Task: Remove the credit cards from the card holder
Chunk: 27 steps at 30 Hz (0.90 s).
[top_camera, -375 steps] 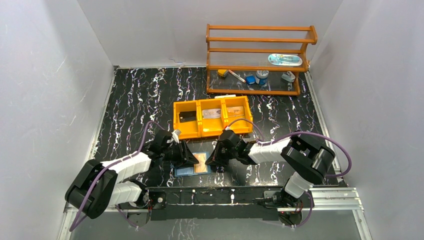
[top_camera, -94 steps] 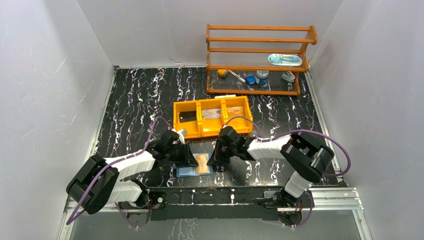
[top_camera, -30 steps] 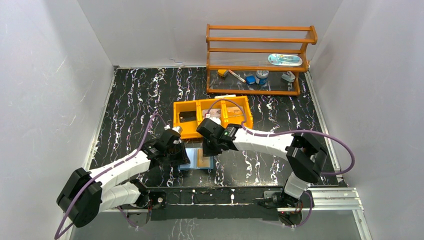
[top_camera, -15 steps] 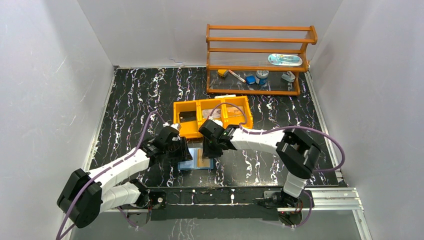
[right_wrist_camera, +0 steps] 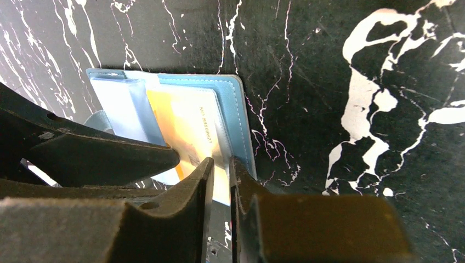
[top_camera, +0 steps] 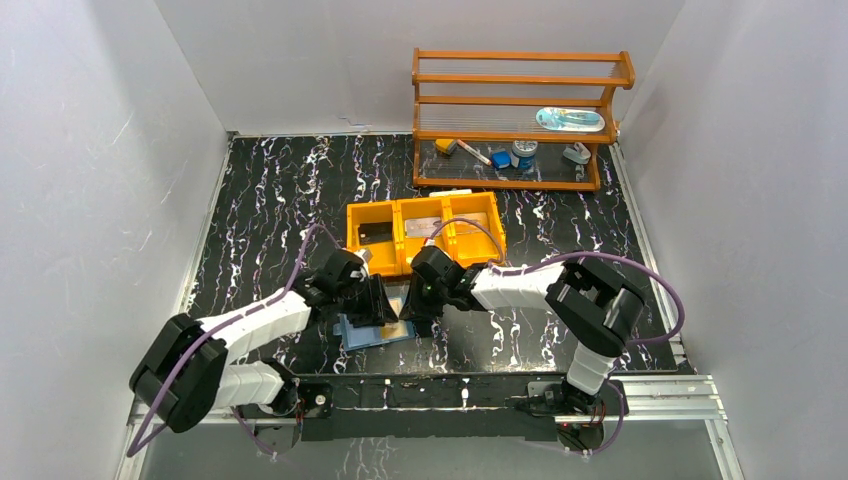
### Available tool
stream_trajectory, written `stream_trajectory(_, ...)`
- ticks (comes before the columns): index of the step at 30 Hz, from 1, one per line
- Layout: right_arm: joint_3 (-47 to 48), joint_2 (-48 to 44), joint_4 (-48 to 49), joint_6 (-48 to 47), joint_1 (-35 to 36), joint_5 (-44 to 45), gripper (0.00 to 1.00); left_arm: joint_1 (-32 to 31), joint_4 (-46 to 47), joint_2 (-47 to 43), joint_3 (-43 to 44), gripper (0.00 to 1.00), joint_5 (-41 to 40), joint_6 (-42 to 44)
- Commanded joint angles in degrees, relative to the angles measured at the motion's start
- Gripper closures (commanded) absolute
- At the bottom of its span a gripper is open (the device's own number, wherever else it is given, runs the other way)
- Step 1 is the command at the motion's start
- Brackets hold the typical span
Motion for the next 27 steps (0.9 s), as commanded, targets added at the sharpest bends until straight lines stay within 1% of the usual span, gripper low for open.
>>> stream_trajectory(1,-2.9,2.7,-3.8,0.0,0.5,-0.1,0.76,0.4,-0.8,-4.3,-2.5,0.59,-3.4,-2.7)
stream_trajectory(3,-2.9,2.9,-3.5,0.1,0.5,-0.4,0.76,0.5,-1.7,-5.8,-2.5,0.57,-4.6,-3.2)
stream_trajectory(7,-2.8,3.0,-3.5,0.0,0.4,-0.5,0.76,0.5,-3.9,-10.4,-1.9,0.49,-7.1,-2.6)
stream_trajectory(9,-2.8,3.1,-3.4,0.0,0.4,-0.6,0.77,0.7,-5.1,-10.6,-1.7,0.49,-7.8,-2.1)
stream_trajectory(11,-2.7,3.1,-3.2,0.0,0.4,-0.7,0.78,0.8,-4.7,-9.5,-2.3,0.51,-7.0,-1.9)
stream_trajectory(14,-2.5,3.4,-3.0,0.0,0.4,-1.1,0.79,0.8,-1.7,-7.5,-3.8,0.57,-4.7,-2.5)
stream_trajectory(20,-2.7,3.7,-2.7,0.1,0.4,-1.4,0.81,1.1,4.0,-4.7,-7.2,0.66,-2.4,-3.7)
stream_trajectory(24,-2.9,3.7,-2.4,0.1,0.4,-1.6,0.83,2.8,5.0,-4.3,-9.8,0.66,-2.7,-4.3)
stream_trajectory(27,-3.1,4.0,-1.7,0.1,0.3,-2.3,0.84,5.0,8.3,-4.8,-13.1,0.66,0.0,-5.1)
